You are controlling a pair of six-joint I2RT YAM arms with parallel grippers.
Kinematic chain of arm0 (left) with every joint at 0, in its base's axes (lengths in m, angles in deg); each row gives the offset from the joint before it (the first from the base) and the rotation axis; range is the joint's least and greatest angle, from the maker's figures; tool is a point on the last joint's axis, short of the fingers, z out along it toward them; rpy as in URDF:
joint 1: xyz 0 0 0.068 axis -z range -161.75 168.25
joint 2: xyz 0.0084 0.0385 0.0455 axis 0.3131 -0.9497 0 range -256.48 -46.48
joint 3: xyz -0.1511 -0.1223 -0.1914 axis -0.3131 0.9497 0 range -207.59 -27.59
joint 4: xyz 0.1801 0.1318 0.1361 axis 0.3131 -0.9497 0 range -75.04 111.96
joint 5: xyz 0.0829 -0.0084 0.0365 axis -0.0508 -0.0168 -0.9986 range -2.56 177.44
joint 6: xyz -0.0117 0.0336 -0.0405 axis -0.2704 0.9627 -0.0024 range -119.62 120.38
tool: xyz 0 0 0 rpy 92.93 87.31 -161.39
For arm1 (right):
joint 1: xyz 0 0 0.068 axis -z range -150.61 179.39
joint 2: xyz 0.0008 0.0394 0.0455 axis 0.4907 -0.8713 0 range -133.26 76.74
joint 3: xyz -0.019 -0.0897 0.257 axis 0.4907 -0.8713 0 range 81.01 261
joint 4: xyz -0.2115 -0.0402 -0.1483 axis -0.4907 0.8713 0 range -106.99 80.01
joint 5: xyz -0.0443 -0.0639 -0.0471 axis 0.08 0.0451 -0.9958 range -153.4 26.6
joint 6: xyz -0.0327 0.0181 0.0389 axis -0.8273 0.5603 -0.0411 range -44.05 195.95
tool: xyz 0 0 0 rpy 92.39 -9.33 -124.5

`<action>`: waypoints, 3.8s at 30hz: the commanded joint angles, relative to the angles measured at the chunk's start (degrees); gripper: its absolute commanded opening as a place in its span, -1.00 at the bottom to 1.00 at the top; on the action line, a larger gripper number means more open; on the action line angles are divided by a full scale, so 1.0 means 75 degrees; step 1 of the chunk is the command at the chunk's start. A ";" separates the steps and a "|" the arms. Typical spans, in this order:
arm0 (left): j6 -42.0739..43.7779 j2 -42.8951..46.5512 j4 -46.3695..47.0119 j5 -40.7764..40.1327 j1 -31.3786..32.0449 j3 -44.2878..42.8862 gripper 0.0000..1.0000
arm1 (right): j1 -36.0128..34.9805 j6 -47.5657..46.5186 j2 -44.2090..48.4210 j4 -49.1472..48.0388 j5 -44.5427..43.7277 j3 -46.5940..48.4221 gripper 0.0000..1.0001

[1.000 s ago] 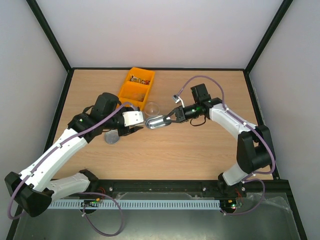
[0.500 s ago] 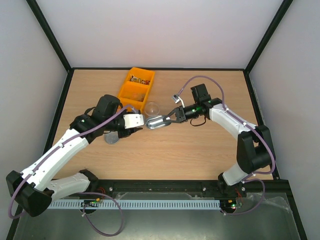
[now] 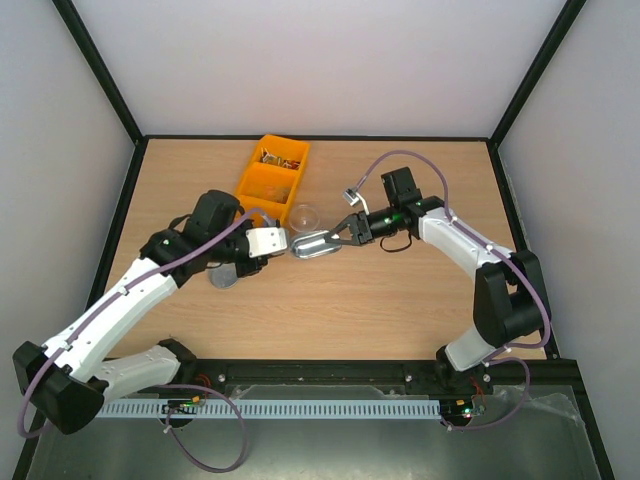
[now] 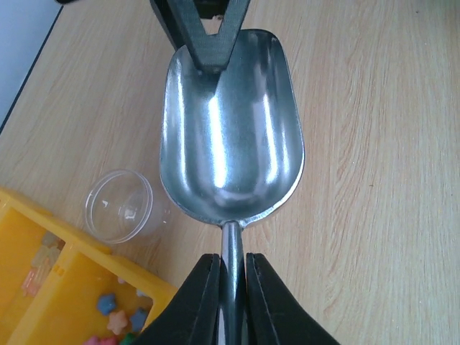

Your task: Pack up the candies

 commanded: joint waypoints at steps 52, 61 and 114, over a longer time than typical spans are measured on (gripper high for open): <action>-0.2457 0.0063 0.2534 0.2597 -0.6863 0.1774 -0.95 | -0.1520 0.1309 -0.6276 -0.1112 -0.7683 0.6799 0.23; -0.2398 -0.0044 0.2539 0.2661 -0.6901 0.1737 -0.95 | -0.1552 0.1167 -0.5913 -0.0924 -0.7339 0.6256 -0.10; -0.0393 -0.0382 -0.0274 0.1676 -0.6544 0.0785 -0.95 | -0.1624 -0.0349 -0.2365 -0.0349 -0.5717 0.1428 -0.62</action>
